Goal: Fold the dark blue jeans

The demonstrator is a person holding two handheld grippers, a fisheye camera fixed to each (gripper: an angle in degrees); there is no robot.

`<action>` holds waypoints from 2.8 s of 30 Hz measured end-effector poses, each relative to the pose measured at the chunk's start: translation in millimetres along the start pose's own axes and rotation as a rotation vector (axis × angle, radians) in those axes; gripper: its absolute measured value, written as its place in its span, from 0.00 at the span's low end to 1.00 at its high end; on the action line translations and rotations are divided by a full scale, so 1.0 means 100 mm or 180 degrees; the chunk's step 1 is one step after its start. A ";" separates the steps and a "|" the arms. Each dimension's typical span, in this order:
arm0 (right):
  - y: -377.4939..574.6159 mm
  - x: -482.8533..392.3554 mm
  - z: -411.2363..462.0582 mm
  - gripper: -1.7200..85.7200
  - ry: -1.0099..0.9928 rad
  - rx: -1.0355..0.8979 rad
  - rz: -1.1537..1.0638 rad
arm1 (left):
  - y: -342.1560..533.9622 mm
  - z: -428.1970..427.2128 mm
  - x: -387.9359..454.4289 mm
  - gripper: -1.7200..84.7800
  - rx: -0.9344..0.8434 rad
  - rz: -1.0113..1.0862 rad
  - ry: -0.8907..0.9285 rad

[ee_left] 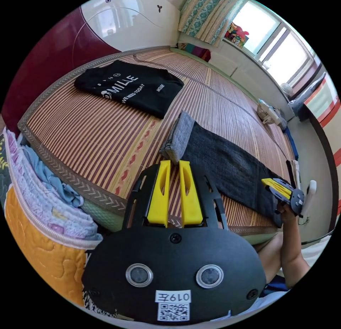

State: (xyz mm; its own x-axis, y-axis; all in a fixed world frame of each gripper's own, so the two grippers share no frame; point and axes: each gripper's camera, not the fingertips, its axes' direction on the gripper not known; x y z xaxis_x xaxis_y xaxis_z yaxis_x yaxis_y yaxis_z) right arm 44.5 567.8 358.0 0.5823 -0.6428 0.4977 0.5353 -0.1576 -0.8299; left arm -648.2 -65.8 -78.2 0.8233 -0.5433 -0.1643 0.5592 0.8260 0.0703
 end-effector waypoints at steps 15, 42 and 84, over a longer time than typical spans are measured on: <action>0.94 0.13 -0.82 0.11 0.0172 -0.0357 0.0212 | 0.68 0.62 2.53 0.03 0.0173 0.1790 0.0905; 3.11 1.57 -2.08 0.02 0.1471 -0.0522 0.0850 | 1.74 1.56 4.65 0.03 0.0277 0.3045 -0.0404; 7.88 4.82 -2.92 0.03 0.1252 -0.0534 0.3269 | 1.55 3.12 4.82 0.03 0.0019 0.2573 -0.0248</action>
State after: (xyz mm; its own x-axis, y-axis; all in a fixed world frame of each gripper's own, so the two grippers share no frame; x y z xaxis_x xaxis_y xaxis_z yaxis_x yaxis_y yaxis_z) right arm 567.9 -85.3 -129.9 0.4508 -0.7142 -0.5354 -0.1966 0.5056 -0.8401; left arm -134.7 -246.1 160.1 0.9772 0.2120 0.0086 -0.2110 0.9669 0.1434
